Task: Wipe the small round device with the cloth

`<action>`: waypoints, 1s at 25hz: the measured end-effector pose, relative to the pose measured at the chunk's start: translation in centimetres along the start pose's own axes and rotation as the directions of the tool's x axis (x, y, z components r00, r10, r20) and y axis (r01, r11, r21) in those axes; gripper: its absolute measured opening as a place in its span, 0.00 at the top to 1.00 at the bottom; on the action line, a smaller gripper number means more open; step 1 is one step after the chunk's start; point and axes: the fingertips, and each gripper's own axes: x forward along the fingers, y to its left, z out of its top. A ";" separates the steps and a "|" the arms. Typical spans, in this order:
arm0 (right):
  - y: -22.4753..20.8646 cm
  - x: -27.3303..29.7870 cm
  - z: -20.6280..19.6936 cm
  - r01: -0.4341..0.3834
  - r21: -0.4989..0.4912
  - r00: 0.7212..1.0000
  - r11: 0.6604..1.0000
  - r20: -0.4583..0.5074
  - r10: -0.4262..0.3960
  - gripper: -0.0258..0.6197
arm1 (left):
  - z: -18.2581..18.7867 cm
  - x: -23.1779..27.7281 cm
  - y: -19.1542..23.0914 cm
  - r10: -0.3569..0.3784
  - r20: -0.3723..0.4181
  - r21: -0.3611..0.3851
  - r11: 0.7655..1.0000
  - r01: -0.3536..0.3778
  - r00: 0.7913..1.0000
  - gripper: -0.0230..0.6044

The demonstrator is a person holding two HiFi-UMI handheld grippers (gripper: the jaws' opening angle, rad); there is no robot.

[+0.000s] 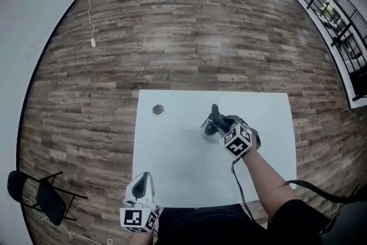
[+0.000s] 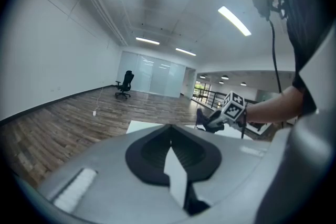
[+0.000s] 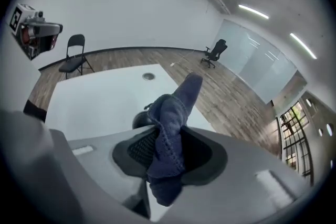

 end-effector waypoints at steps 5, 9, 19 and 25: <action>0.8 3.2 -2.9 -0.089 -0.088 0.993 0.992 -0.089 0.081 0.77 | -0.5 -0.9 -1.0 0.041 -0.013 -0.007 0.999 -0.042 0.999 0.95; 2.5 4.2 -4.6 -0.156 -0.121 0.982 0.980 -0.128 0.141 0.77 | -0.4 -1.5 -1.6 0.082 -0.026 -0.007 0.997 -0.082 0.996 0.95; 10.0 5.6 -4.9 -0.342 -0.147 0.935 0.928 -0.157 0.319 0.77 | -0.3 -2.2 -3.9 0.079 -0.041 0.025 0.997 -0.078 0.996 0.95; 14.1 4.5 -1.9 -0.431 -0.203 0.902 0.879 -0.093 0.421 0.77 | -0.2 -3.3 -4.4 0.097 -0.034 0.019 0.995 -0.096 0.995 0.95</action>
